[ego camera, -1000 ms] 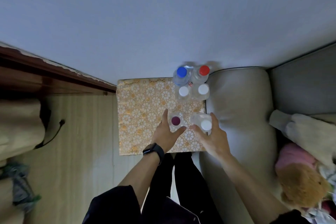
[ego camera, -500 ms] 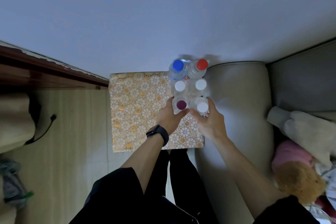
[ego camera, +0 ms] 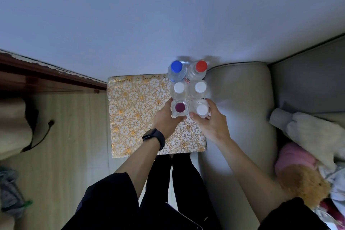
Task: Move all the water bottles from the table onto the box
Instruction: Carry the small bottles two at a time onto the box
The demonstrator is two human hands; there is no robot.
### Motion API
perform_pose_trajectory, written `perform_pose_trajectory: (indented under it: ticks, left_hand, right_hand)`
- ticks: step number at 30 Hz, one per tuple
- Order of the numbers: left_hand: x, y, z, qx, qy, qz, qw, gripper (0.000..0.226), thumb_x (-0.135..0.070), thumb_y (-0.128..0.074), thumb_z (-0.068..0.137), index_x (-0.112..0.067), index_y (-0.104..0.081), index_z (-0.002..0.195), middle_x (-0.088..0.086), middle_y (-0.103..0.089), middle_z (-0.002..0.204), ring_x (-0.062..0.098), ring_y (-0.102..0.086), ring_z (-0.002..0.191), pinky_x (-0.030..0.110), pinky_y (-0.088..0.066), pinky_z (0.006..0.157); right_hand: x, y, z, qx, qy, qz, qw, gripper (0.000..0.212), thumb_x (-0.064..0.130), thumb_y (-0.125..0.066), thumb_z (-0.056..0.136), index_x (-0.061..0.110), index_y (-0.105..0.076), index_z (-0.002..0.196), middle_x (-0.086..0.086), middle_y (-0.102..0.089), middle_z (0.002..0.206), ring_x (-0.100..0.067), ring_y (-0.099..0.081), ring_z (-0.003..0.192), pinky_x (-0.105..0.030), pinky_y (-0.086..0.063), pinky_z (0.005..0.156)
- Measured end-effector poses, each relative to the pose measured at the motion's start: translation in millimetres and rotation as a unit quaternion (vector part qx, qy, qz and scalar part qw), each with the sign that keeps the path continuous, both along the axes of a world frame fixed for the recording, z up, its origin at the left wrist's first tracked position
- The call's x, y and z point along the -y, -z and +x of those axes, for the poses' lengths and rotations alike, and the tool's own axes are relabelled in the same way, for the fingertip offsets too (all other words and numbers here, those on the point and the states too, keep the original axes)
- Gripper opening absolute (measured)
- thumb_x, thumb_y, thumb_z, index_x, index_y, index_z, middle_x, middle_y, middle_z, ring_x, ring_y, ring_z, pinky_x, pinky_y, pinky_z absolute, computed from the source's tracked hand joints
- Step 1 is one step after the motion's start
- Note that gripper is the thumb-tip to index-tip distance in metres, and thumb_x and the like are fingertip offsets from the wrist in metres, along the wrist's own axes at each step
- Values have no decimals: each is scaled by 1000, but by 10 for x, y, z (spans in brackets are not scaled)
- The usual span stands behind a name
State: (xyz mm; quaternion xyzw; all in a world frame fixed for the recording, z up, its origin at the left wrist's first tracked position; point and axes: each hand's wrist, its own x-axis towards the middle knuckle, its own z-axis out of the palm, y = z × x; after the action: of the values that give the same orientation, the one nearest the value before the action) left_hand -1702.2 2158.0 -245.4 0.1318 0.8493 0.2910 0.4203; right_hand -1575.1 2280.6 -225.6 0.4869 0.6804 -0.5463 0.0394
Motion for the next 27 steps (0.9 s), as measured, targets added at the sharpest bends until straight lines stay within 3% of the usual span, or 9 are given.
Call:
perform_pose_trajectory:
  ticks: [5, 8, 11, 15, 19, 20, 23, 27]
  left_hand:
    - [-3, 14, 15, 9, -9, 7, 1000, 84, -44, -81, 78, -29, -39, 149, -1, -70, 117, 21, -66, 104, 42, -55, 90]
    - [-17, 0, 2, 8, -7, 7, 1000, 81, -43, -83, 76, -31, -43, 146, -4, -71, 113, 19, -67, 103, 36, -56, 87]
    - [1, -19, -23, 7, -1, 11, 1000, 79, -43, -85, 74, -32, -46, 142, -6, -71, 115, 18, -67, 106, 40, -56, 90]
    - [38, -25, -30, 5, 9, 11, 1000, 82, -41, -85, 73, -29, -44, 143, -4, -69, 122, 20, -66, 110, 43, -55, 92]
    - [37, -30, -17, 16, 8, 17, 1000, 83, -40, -83, 75, -29, -39, 145, -3, -67, 123, 21, -64, 112, 42, -55, 91]
    - [44, -36, -12, 18, 9, 20, 1000, 85, -40, -83, 75, -29, -38, 146, -3, -66, 125, 21, -63, 113, 43, -54, 92]
    - [77, -103, -9, 24, 13, 33, 999, 85, -40, -83, 77, -31, -37, 148, -2, -63, 130, 21, -62, 116, 47, -53, 96]
    - [156, -343, -48, 22, 39, 19, 999, 85, -37, -77, 83, -26, -31, 154, 4, -52, 145, 25, -57, 124, 49, -49, 101]
  right_hand:
    - [-28, 10, -10, -5, -27, -5, 1000, 59, 52, -77, 77, 52, -47, 128, 25, -68, 103, 4, -65, 96, -20, -52, 80]
    - [-20, -1, 9, -12, -12, -2, 1000, 60, 55, -77, 75, 54, -48, 127, 35, -65, 103, 9, -64, 96, -19, -52, 82]
    - [32, -10, 14, -17, -8, 10, 1000, 59, 59, -76, 76, 54, -47, 128, 38, -63, 105, 7, -65, 97, -22, -53, 84]
    - [73, -13, 19, -11, -16, 32, 999, 65, 66, -70, 78, 55, -40, 135, 38, -62, 107, 8, -61, 101, -16, -47, 82]
    - [62, -42, 29, 12, -27, 27, 999, 77, 71, -69, 75, 62, -22, 136, 52, -52, 106, 28, -49, 97, 3, -37, 74]
    - [66, -53, 39, 15, -28, 21, 999, 85, 69, -71, 75, 59, -20, 142, 50, -51, 114, 25, -50, 102, 3, -36, 78]
    - [82, -71, 111, 36, -36, -6, 999, 107, 61, -78, 75, 34, -14, 158, 17, -48, 149, -6, -52, 129, -17, -38, 97]
    - [114, -303, 252, 63, -54, 4, 997, 95, 49, -76, 83, 30, -19, 157, 5, -40, 157, -17, -44, 139, -33, -40, 111]
